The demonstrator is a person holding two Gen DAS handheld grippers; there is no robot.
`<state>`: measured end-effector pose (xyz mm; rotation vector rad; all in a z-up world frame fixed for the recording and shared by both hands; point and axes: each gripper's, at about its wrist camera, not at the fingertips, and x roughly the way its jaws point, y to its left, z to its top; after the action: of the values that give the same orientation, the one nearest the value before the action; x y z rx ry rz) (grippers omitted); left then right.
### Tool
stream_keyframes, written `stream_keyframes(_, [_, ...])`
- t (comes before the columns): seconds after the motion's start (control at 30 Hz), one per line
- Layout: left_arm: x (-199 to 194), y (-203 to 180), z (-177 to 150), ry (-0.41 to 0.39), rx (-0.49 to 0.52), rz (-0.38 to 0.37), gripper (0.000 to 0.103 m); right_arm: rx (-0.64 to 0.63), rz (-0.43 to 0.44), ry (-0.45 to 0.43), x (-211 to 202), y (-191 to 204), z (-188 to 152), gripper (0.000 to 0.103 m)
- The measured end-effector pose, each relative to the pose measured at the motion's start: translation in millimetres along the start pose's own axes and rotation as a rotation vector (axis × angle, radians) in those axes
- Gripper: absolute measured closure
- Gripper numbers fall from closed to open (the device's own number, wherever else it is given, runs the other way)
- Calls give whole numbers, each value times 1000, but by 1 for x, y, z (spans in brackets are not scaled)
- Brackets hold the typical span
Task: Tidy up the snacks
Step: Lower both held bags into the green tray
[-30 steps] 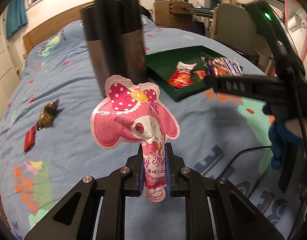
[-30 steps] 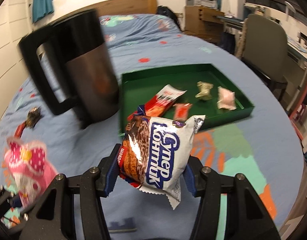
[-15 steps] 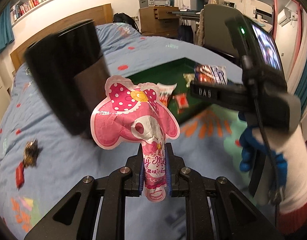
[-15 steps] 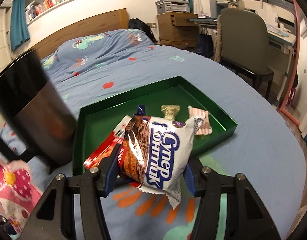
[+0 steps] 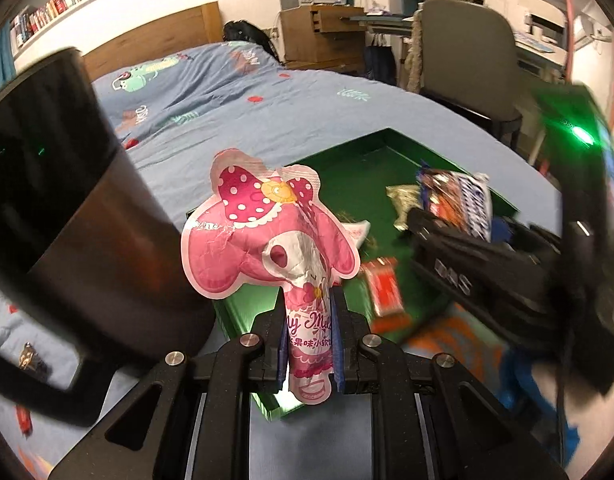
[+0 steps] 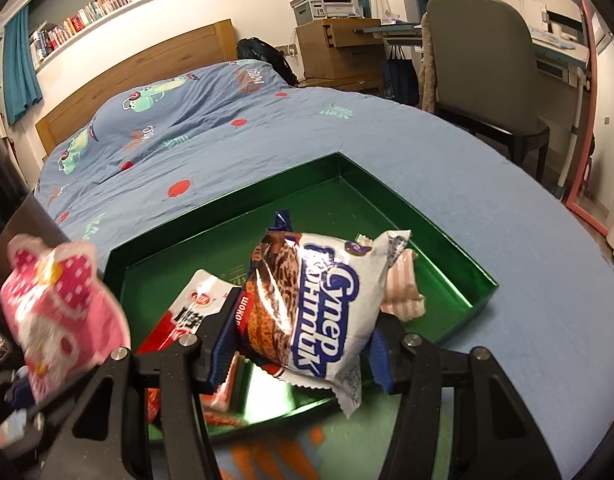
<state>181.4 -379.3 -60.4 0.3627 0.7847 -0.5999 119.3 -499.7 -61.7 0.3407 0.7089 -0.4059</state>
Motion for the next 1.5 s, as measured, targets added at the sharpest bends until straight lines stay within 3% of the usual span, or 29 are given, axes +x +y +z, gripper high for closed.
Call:
stream_keyframes(0.47, [73,10,43,76,-76,47,89,-47,-33,37,33,-7,1,53])
stream_keyframes(0.7, [100,18,47,152,-157,19,89,-76,-59,36,39,-8,0,53])
stream_keyframes(1.03, [113,23,48,217,-238,-34,88,-105,-66,45,42,-6,-2,52])
stream_keyframes(1.5, [115,19,50,214,-200,-26,86,-107,-68,50,43,-5,-1,50])
